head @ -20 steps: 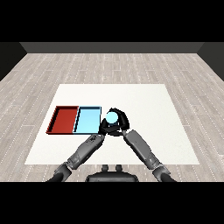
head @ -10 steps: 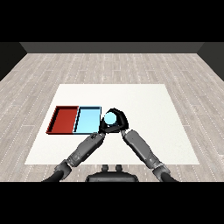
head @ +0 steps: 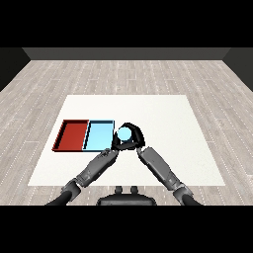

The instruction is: Pick the blue can and put it in the blue box

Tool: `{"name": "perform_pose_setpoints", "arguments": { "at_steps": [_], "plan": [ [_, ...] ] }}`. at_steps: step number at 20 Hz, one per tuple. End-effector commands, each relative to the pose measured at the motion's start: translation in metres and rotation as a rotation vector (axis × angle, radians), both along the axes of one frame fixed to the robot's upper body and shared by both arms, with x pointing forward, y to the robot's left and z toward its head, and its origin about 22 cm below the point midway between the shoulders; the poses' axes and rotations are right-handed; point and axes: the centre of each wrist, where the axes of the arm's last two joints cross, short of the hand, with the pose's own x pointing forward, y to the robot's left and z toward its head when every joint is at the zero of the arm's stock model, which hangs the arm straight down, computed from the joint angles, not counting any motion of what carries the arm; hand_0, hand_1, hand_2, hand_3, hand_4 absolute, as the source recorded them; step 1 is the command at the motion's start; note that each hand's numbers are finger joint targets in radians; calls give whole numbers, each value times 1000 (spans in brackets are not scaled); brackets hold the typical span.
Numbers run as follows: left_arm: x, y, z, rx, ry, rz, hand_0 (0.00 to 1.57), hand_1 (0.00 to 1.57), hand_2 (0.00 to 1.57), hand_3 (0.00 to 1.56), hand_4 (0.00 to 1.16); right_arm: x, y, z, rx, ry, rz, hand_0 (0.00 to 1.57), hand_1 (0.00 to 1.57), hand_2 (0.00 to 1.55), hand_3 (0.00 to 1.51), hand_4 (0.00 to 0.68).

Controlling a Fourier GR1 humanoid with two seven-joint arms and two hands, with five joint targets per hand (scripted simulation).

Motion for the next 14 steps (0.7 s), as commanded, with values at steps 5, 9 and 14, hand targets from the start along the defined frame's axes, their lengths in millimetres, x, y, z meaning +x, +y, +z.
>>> {"name": "perform_pose_setpoints", "arguments": {
  "at_steps": [5, 9, 14],
  "plan": [
    [3, -7, 6, 2, 5, 34, 1571, 1571, 1559, 1466, 1138, 0, 3, 0, -53, 8, -17, 0, 0, 0, 0, 0],
    [-4, -6, -1, 4, 0, 29, 1571, 1571, 1559, 1466, 1138, 0, 2, 0, -55, 8, -16, 0, 0, 0, 0, 0],
    [-14, 2, -10, -20, 12, 43, 1571, 1571, 1569, 1480, 1143, 18, -15, -1, -73, -2, -11, 0, 0, 0, 0, 0]
  ]
}}
